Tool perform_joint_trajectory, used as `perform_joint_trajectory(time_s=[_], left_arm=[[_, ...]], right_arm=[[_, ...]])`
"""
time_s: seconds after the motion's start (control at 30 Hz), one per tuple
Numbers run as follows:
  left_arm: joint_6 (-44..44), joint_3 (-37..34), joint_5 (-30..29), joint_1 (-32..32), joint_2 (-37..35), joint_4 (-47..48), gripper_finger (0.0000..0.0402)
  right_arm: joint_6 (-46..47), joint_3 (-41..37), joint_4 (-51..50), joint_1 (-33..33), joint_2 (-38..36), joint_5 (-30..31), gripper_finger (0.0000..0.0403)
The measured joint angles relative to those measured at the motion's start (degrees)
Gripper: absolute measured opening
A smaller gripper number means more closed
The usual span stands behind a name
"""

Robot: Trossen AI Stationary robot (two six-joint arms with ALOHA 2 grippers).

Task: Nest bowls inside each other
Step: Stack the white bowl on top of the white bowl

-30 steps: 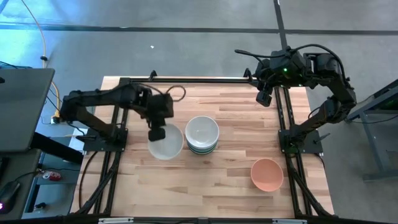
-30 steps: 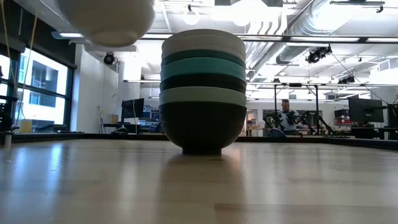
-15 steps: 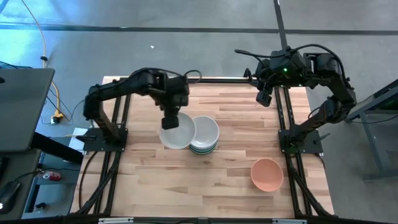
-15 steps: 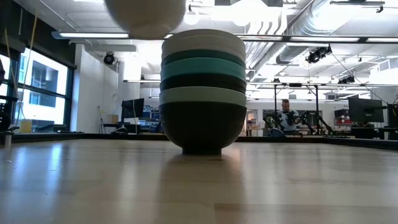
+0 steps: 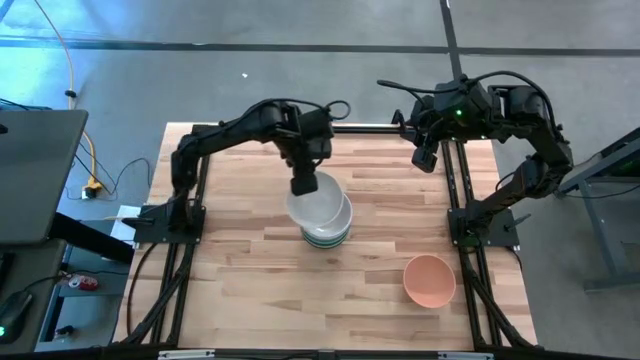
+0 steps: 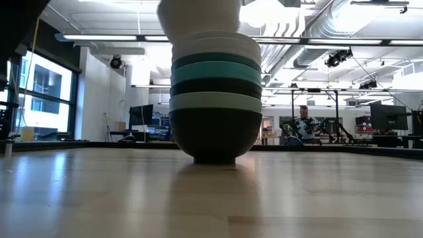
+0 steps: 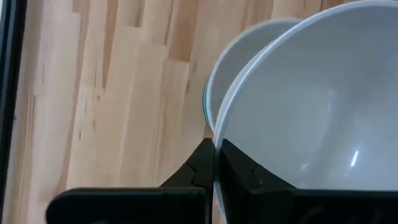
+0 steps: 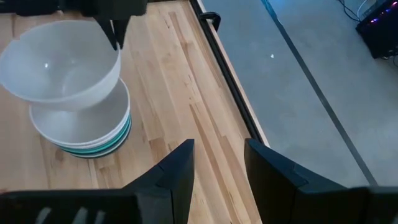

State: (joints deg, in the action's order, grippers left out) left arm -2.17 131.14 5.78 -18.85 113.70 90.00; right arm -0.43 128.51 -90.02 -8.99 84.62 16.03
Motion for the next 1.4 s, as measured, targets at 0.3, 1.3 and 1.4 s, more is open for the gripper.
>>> perform_joint_trajectory(time_s=[0.3,1.3,1.4], left_arm=[[2.0,3.9,2.8,-0.4,4.7,-0.1,0.0],[3.0,3.9,0.8,1.0,10.3,0.0,0.0],[3.0,3.9,0.2,1.1,10.3,0.0,0.0]], right_arm=[[-0.7,0.0,0.0,0.0,0.0,0.0,0.0133],[-0.9,0.0,0.0,0.0,0.0,0.0,0.0133],[-0.9,0.0,0.0,0.0,0.0,0.0,0.0133]])
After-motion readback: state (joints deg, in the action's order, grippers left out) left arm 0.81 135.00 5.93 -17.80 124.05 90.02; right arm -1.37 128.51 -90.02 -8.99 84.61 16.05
